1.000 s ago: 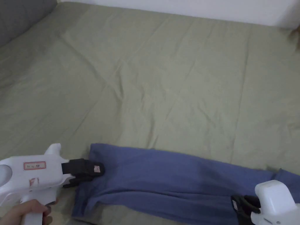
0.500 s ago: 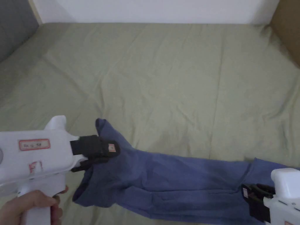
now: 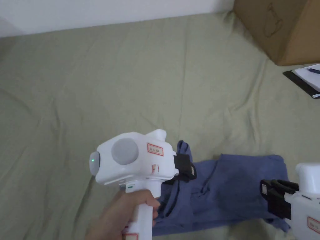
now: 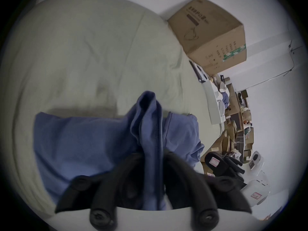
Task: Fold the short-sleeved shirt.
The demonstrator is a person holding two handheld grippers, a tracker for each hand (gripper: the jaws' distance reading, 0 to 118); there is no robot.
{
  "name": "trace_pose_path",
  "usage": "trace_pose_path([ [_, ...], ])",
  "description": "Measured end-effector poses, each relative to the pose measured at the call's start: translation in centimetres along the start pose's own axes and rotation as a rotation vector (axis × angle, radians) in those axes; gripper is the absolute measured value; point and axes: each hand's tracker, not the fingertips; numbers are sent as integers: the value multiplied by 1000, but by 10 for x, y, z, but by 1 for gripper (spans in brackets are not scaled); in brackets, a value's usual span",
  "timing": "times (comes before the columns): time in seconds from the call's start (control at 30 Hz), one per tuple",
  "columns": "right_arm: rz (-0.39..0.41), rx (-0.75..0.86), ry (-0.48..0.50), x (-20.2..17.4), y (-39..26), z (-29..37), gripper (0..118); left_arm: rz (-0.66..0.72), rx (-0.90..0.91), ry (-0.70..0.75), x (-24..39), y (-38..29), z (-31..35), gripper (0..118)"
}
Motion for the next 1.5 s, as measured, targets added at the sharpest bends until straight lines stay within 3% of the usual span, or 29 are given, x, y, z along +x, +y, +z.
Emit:
trace_pose_path([
  [0.03,0,-3,-8,3,-2,-1,0,-2,11,-27,-1,-1,-8,35],
  [0.1,-7,-16,-19,10,-5,-3,0,13,-22,-68,-6,0,-18,96],
  [0.13,-12,-21,-22,12,-6,-3,0,27,-21,-71,-6,0,-19,110],
  [0.3,-49,-35,-20,17,-9,-6,0,37,47,-85,-9,5,17,112],
  [0.37,-47,-33,-16,15,-8,-6,0,60,107,-61,-16,4,38,110],
  [0.4,-44,-28,-8,14,-8,-5,0,70,125,-41,-21,2,50,100],
  [0.43,-43,-26,-1,12,-7,-5,0,62,139,-31,-24,-1,58,82],
  [0.47,-43,-22,6,10,-7,-4,0,55,164,-2,-29,-3,67,55],
  [0.5,-41,-19,13,8,-6,-5,0,39,177,44,-33,-8,72,14],
  [0.53,-39,-17,19,7,-6,-5,0,24,178,87,-35,-12,73,4],
  [0.6,-34,-15,32,2,-4,-7,0,26,153,137,-43,-18,68,1],
  [0.67,-30,-16,45,-1,-4,-8,0,63,122,103,-49,-22,61,0],
  [0.9,-29,-10,72,-1,-6,-6,0,-14,34,22,-26,-12,13,0],
  [1.03,-46,-11,74,7,-7,-3,0,-35,-35,95,-18,-7,-16,0],
  [1.27,-55,-15,60,16,-10,3,0,-10,-75,78,-5,-7,-40,0],
  [1.47,-58,5,64,16,-5,4,0,-134,-96,4,36,-12,-39,0],
  [1.5,-55,8,65,14,-5,3,0,-146,-117,-66,40,-14,-39,0],
])
